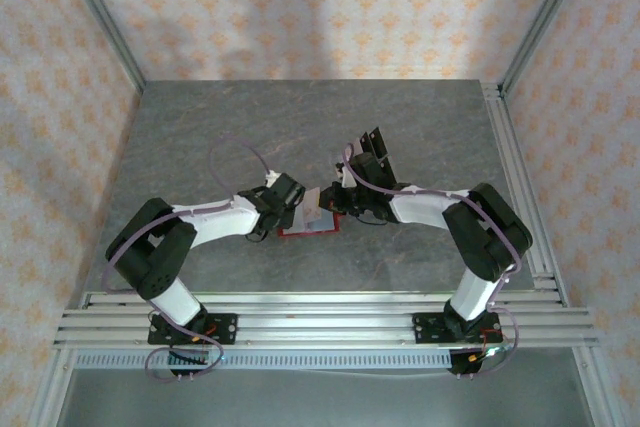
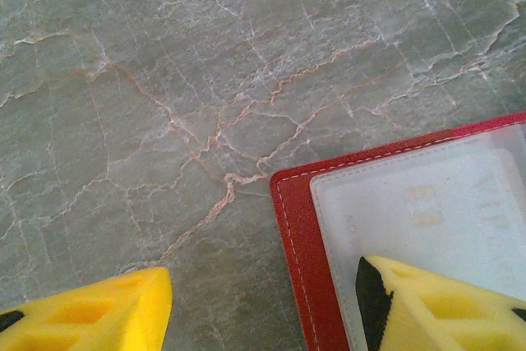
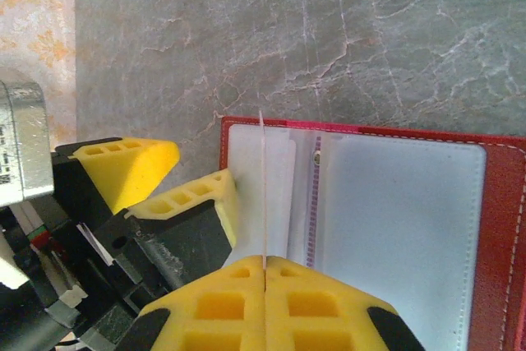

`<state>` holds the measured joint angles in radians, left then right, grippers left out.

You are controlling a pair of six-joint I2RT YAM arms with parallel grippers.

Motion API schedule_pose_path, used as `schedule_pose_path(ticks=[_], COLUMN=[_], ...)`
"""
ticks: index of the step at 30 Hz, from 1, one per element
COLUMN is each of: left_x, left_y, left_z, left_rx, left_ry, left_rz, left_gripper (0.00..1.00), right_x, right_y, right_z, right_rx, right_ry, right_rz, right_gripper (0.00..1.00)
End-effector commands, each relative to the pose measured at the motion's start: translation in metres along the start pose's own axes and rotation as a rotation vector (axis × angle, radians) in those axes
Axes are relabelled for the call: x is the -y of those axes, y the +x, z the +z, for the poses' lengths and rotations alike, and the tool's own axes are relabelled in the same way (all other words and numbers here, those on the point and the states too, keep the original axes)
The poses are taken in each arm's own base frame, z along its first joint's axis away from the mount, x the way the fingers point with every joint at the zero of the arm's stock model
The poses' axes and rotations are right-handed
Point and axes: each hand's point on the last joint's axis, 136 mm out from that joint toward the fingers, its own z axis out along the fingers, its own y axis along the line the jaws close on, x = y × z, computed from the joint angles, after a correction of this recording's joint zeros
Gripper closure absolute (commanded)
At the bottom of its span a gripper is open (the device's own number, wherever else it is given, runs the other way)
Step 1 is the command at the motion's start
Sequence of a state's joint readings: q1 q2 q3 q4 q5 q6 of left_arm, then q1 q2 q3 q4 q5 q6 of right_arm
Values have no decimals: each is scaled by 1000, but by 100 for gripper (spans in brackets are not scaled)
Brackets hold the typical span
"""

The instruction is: Put the credit cards into the card holder

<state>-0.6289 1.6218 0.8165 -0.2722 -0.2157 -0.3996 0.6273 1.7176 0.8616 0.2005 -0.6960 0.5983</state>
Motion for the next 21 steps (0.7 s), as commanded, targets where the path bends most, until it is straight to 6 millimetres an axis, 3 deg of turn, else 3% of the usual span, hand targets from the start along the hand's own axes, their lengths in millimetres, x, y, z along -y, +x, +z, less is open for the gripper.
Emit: schedule_pose_path(ticks=[1, 21], left_x=[-9, -12], left_y=[14, 17], left_z=[6, 5], left_rx=[-27, -25], left_ry=[-57, -76], left_rz=[2, -1], left_gripper=[38, 39], right_x=[7, 13], right_y=[-4, 4], right_z=[2, 11], right_rx=[28, -5], right_ry=[7, -30], right_rz=[0, 24], right_gripper=[100, 100])
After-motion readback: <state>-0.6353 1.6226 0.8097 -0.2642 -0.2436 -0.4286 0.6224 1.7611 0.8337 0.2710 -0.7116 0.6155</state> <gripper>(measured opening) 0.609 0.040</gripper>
